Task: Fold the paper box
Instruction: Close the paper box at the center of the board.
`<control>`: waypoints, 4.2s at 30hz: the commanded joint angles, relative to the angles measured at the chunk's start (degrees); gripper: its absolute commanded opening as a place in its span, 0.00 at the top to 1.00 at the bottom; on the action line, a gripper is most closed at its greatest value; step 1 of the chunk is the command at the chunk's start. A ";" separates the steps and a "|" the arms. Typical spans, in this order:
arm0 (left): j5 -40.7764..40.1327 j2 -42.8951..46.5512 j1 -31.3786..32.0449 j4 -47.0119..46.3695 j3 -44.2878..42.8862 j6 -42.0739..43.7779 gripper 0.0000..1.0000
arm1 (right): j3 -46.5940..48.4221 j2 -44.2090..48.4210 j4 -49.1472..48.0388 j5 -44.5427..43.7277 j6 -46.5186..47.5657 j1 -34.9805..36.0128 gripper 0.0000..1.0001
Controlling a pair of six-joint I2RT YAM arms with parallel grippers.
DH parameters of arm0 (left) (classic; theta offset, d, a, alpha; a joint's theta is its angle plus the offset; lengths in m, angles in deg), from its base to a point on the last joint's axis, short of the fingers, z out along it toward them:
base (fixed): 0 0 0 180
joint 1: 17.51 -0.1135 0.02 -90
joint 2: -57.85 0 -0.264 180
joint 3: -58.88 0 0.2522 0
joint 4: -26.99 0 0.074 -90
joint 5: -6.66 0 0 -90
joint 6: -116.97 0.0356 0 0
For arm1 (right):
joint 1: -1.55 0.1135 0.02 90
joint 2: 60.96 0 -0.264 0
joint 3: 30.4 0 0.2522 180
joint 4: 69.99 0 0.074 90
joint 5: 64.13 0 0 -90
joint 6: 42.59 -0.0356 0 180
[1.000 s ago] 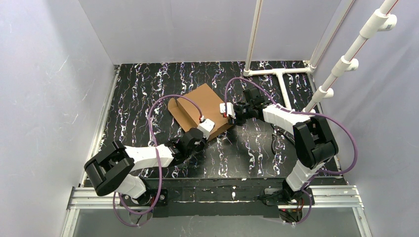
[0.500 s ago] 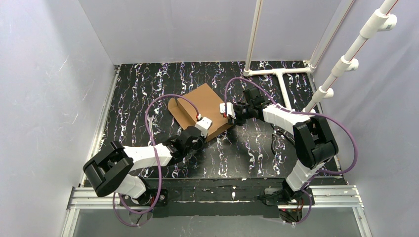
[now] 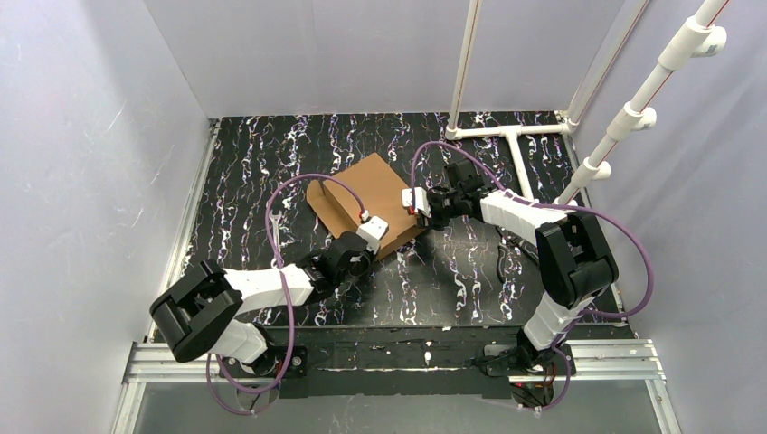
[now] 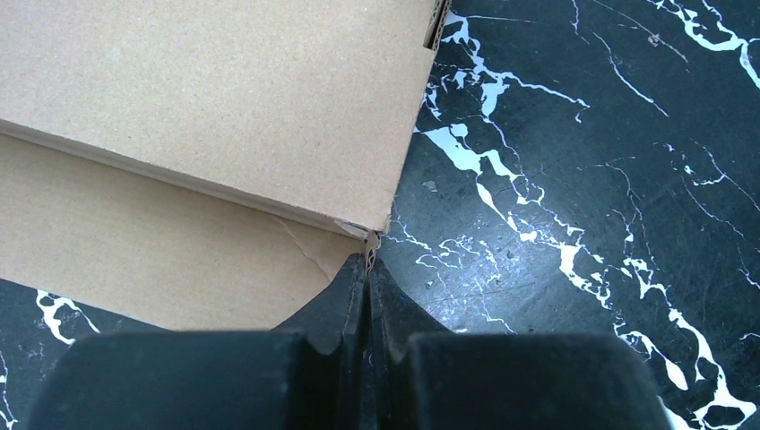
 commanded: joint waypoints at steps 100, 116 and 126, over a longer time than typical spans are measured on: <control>8.99 4.38 -5.26 11.39 -5.82 4.92 1.00 | -1.59 -4.11 9.51 2.27 -0.96 3.47 0.54; 19.74 7.84 -5.26 9.07 -4.98 -3.58 1.00 | -1.55 -4.33 9.65 2.14 -0.76 3.87 0.54; 16.40 7.89 -5.30 8.89 -2.81 -6.86 1.00 | -1.47 -4.81 9.73 1.94 -0.74 3.95 0.54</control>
